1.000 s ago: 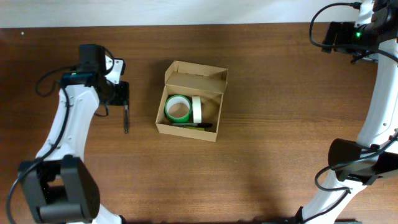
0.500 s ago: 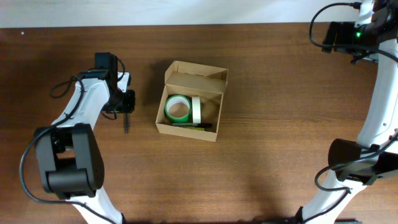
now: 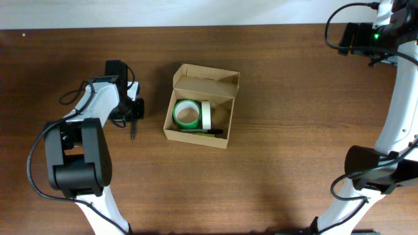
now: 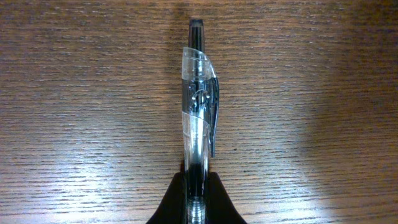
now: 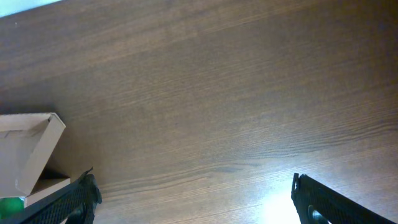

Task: Pack container
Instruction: 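Move the left gripper to the black pen and grasp it, then carry the black pen over the box with the left gripper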

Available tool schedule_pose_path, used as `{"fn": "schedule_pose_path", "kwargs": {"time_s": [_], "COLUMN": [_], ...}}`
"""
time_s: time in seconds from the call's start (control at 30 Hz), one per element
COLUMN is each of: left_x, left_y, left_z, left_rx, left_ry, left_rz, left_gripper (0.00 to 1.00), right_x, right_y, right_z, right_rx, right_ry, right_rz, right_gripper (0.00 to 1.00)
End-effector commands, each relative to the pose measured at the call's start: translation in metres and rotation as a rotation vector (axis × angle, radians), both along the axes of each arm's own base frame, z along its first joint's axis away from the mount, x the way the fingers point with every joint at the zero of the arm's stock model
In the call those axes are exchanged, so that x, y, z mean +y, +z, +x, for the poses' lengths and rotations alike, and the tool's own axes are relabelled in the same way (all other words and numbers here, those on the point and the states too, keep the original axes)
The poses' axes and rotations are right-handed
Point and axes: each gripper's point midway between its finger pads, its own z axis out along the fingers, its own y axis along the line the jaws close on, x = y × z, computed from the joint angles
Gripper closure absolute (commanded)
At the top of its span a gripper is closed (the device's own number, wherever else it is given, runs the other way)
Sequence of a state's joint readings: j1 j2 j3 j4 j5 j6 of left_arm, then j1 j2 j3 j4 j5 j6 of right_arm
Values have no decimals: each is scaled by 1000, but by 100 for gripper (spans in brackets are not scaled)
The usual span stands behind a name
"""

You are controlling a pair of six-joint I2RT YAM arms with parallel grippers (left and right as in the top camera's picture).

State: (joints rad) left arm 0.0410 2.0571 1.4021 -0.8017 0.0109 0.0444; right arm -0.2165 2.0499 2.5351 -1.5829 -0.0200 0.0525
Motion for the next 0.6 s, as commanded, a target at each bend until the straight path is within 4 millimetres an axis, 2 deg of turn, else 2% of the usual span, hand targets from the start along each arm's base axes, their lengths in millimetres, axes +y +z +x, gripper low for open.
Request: {"fn": "schedule_pose_path", "kwargs": {"time_s": [0.0,0.13,0.23,0.37,0.47,0.53,0.57], "left_x": [2,2,1,2,1,-9,-20], "left_y": [-7,-3,19,76,134,173,192], "left_z": [-2,-1,7,34,58,68,70], "left_rx": [12,11,-13,-142,-293,-393,-445], "left_ry": [8,-38,-146,-291,-355,-460,-555], "left_rz": [7,11,25,68,110,125,123], "left_gripper": [98,98,98,98,98,99,98], "right_x": [-2,-2,-2,-2,-2,-2,-2], "right_y": [-3,-3,-3,-3,-3,-3,-3], "right_z": [1,1,1,1,1,1,1], "right_rx": [4,4,4,4,4,4,4], "right_ry": [-9,-9,-8,-9,-9,-9,-9], "right_rz": [9,9,9,9,9,9,9], "right_gripper": [1,1,1,1,1,1,1]}}
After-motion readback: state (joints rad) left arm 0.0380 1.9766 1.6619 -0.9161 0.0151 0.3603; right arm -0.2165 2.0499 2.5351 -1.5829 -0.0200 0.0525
